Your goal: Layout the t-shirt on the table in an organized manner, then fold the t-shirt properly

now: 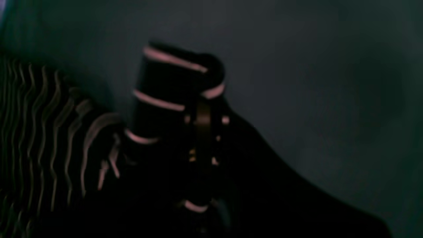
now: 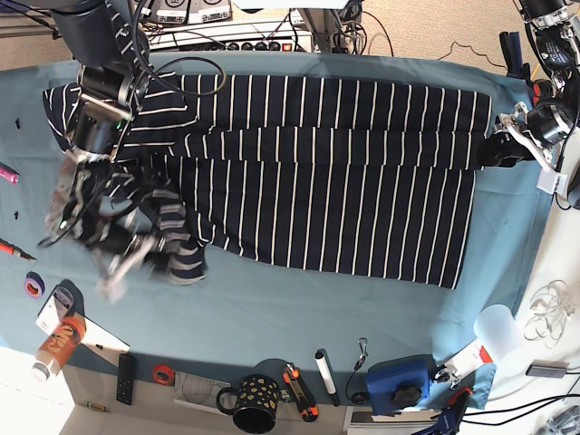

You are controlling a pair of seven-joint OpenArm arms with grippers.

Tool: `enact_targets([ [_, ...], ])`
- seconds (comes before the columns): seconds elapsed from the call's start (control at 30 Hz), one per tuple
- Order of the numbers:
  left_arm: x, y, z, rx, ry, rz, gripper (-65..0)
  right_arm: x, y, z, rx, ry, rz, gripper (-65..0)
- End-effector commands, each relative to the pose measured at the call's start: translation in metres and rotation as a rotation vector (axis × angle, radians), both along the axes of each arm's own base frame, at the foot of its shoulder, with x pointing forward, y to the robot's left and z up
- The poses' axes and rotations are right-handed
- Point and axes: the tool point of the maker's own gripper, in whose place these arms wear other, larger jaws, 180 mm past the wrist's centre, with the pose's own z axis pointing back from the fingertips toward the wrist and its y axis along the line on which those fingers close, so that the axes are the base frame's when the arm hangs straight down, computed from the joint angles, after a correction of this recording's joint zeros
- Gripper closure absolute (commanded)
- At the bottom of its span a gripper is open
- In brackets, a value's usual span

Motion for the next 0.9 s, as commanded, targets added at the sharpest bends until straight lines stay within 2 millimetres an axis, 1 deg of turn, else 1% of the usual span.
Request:
enact_targets([
  [0.0, 0.007, 0.004, 0.012, 0.007, -0.044, -0.002, -28.5, 0.021, -0.008, 0.039, -0.02, -0.115, -0.011, 0.0],
  [0.07, 0.007, 0.004, 0.012, 0.007, -0.044, -0.002, -28.5, 0.031, -0.012, 0.055, -0.05, -0.156, -0.017, 0.0],
  [0.17, 0.007, 0.004, 0.012, 0.007, -0.044, -0.002, -28.5, 0.042, -0.015, 0.074, -0.065, -0.192, -0.022, 0.0],
  [0.3, 0.007, 0.004, 0.012, 0.007, -0.044, -0.002, -28.6, 0.05, -0.026, 0.095, -0.082, -0.251, -0.043, 0.0],
  [0.37, 0.007, 0.004, 0.012, 0.007, -0.044, -0.002, -28.5, 0.052, -0.039, 0.101, -0.118, -0.271, -0.075, 0.0],
  [0.5, 0.007, 0.004, 0.013, 0.007, -0.047, -0.001, -28.5, 0.052, -0.083, 0.106, -0.231, -0.278, -0.216, 0.0],
  [0.53, 0.008, 0.004, 0.013, 0.005, -0.049, 0.0, -28.5, 0.052, -0.089, 0.107, -0.246, -0.276, -0.236, 0.0],
  [0.57, 0.008, 0.004, 0.013, 0.005, -0.051, 0.001, -28.5, 0.051, -0.091, 0.108, -0.248, -0.276, -0.237, 0.0],
  [0.7, 0.012, 0.006, 0.017, 0.003, -0.079, 0.014, -28.5, 0.051, -0.077, 0.102, -0.263, -0.253, -0.169, 0.0],
  [0.8, 0.012, 0.004, 0.018, 0.011, -0.095, -0.011, -28.5, 0.055, -0.059, 0.099, -0.268, -0.251, -0.114, 0.0],
  [0.87, 0.012, 0.004, 0.018, 0.011, -0.095, -0.011, -28.5, 0.057, -0.046, 0.093, -0.293, -0.233, -0.069, 0.0],
])
